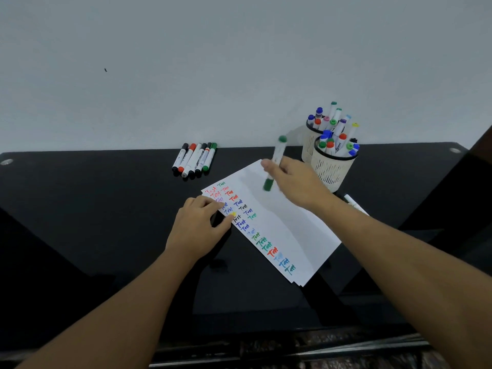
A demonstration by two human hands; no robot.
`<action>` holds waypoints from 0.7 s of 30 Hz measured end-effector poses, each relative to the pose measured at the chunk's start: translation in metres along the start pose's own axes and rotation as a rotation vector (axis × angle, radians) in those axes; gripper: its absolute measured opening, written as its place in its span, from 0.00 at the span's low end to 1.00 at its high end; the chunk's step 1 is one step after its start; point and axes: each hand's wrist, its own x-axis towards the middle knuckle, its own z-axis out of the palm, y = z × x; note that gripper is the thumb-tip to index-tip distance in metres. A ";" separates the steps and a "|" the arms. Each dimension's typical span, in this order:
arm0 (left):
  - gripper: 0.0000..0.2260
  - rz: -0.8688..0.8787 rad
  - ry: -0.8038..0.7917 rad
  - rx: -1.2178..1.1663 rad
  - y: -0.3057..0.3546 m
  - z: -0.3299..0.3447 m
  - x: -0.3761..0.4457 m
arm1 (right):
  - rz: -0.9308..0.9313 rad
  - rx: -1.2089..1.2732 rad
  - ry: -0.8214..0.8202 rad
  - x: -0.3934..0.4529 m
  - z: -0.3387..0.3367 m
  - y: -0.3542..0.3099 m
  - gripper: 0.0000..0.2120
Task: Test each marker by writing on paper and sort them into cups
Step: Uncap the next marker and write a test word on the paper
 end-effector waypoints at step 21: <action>0.29 -0.004 -0.122 -0.059 0.032 -0.013 0.052 | 0.100 0.048 0.532 0.068 -0.128 0.023 0.15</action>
